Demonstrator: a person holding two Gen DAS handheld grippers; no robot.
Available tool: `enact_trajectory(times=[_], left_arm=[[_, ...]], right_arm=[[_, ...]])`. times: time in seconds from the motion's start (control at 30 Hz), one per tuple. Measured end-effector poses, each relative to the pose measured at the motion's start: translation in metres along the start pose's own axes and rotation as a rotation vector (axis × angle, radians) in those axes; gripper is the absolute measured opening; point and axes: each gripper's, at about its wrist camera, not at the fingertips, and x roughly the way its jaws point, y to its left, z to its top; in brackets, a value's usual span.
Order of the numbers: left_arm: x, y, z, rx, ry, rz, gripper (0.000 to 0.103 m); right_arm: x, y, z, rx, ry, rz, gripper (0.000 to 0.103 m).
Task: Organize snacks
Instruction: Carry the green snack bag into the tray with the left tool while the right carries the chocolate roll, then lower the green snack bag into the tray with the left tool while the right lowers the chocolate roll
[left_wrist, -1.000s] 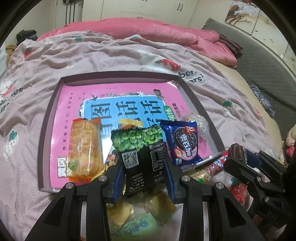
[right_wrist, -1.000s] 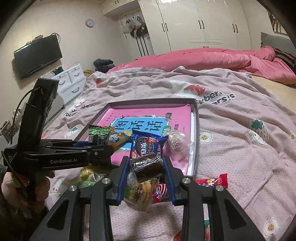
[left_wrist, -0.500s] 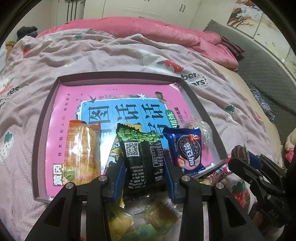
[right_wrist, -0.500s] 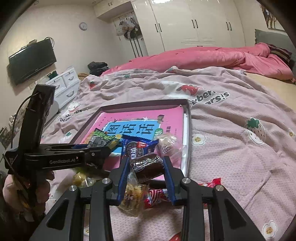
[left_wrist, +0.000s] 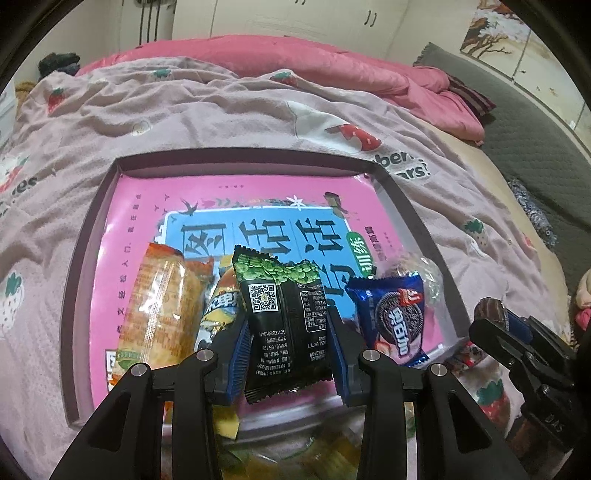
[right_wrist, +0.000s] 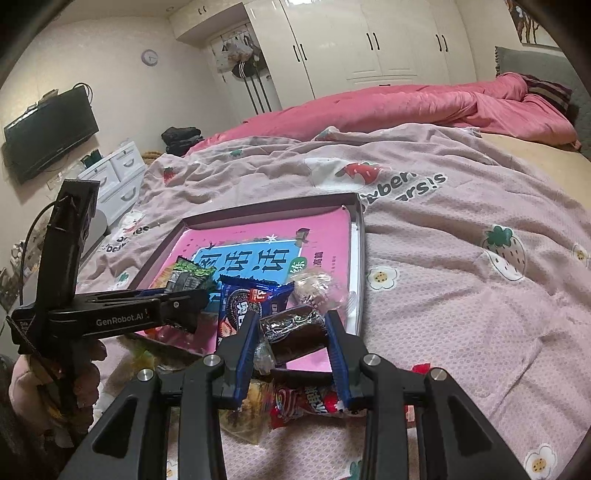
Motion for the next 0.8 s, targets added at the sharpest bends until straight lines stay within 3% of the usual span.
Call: enact_trajectory(times=[0.8], left_arm=[[0.016,-0.011,-0.003,0.060,0.018,-0.026,0.040]], right_arm=[[0.031,0.005,0.000,-0.062,0.064,-0.016,0.036]])
